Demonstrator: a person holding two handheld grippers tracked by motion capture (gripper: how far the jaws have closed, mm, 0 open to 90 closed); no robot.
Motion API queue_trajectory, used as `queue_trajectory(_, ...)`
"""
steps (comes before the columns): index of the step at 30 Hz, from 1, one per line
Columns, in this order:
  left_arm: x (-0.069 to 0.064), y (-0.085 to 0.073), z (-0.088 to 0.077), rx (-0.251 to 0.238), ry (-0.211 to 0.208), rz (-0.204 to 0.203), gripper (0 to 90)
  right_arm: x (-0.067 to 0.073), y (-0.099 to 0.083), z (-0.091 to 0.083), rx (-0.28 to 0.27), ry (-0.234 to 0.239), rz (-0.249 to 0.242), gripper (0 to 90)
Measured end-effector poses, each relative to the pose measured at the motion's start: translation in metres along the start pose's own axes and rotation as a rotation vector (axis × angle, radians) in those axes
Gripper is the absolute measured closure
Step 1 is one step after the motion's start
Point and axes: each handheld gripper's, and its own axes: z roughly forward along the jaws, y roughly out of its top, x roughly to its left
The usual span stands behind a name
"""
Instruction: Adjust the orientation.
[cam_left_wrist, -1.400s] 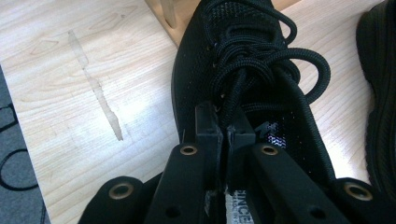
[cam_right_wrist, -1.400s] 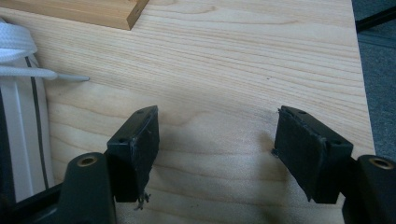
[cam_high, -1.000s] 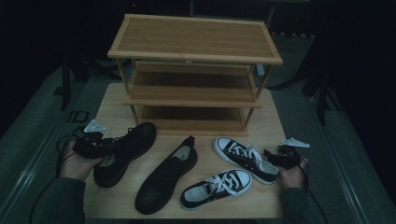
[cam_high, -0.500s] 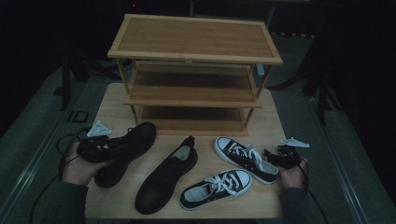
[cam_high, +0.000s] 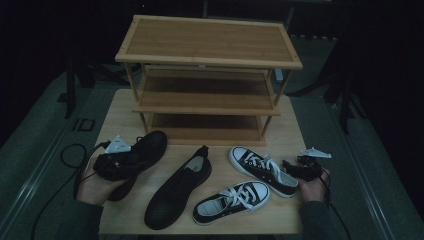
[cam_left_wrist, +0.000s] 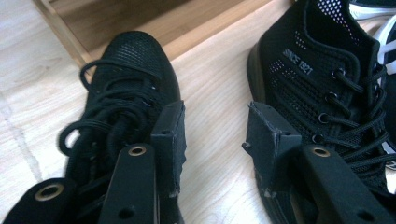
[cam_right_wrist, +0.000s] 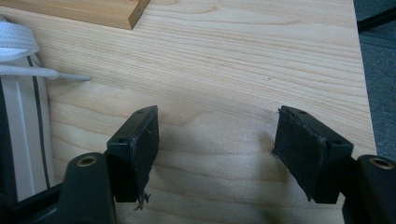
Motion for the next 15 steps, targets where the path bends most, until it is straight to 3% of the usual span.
queue_trajectory(15, -0.018, -0.011, 0.016, 0.035, -0.058, 0.024, 57.7, 0.000, 0.000, 0.000, 0.000, 0.000, -0.001, 30.4)
